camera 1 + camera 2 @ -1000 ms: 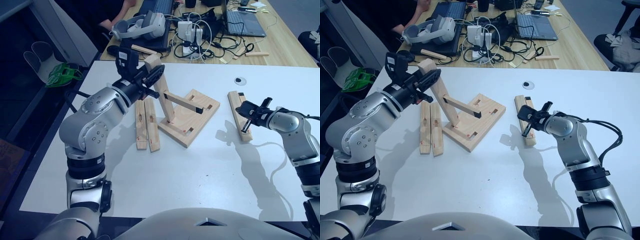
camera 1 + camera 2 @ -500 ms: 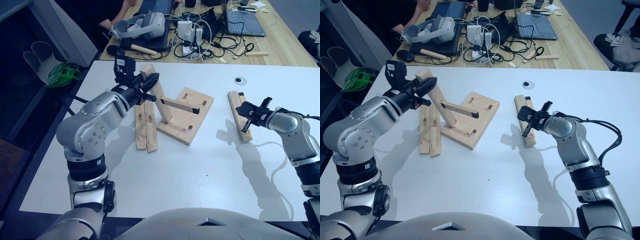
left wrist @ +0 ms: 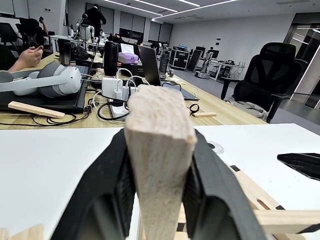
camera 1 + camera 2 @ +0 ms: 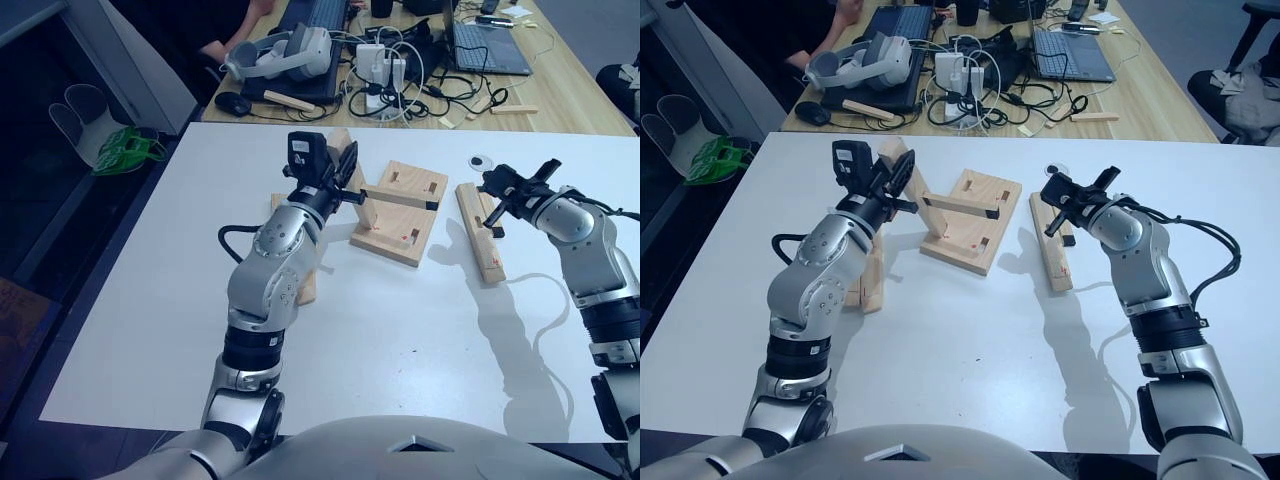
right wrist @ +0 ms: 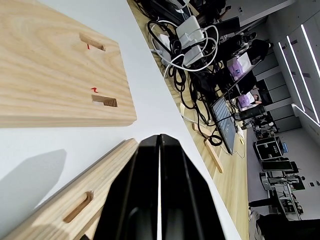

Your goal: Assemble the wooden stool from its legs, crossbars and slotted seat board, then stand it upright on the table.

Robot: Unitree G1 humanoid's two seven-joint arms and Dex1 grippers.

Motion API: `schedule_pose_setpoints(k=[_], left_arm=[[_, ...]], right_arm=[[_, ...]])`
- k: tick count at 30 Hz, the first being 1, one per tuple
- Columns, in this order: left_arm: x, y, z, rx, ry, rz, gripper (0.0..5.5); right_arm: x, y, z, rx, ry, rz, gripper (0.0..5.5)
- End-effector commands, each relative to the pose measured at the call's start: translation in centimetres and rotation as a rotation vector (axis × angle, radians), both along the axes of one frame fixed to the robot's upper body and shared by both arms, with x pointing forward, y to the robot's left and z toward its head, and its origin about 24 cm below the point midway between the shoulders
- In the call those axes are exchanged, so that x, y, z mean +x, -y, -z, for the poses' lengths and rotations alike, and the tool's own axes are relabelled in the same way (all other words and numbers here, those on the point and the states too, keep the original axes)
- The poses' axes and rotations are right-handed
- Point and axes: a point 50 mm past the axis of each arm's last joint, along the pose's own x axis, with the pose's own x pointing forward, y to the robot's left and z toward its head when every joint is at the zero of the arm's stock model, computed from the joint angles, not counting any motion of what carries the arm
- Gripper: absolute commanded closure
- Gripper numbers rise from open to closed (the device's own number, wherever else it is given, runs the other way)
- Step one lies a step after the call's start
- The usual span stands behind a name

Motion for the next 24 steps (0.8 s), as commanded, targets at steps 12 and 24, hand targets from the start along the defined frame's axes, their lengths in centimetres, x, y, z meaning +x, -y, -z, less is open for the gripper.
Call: schedule_pose_setpoints(k=[12, 24], left_arm=[[-0.3, 0.2, -3.1, -0.010, 0.147, 0.002, 3.10], [0.7, -12.1, -2.4, 0.186, -0.186, -0.421, 1.25]], right_arm=[[-0.6, -0.9, 2.5, 0.077, 0.006, 0.044, 5.50], [-0.6, 1.2, 2.3, 0.188, 0.148, 0.254, 5.50]])
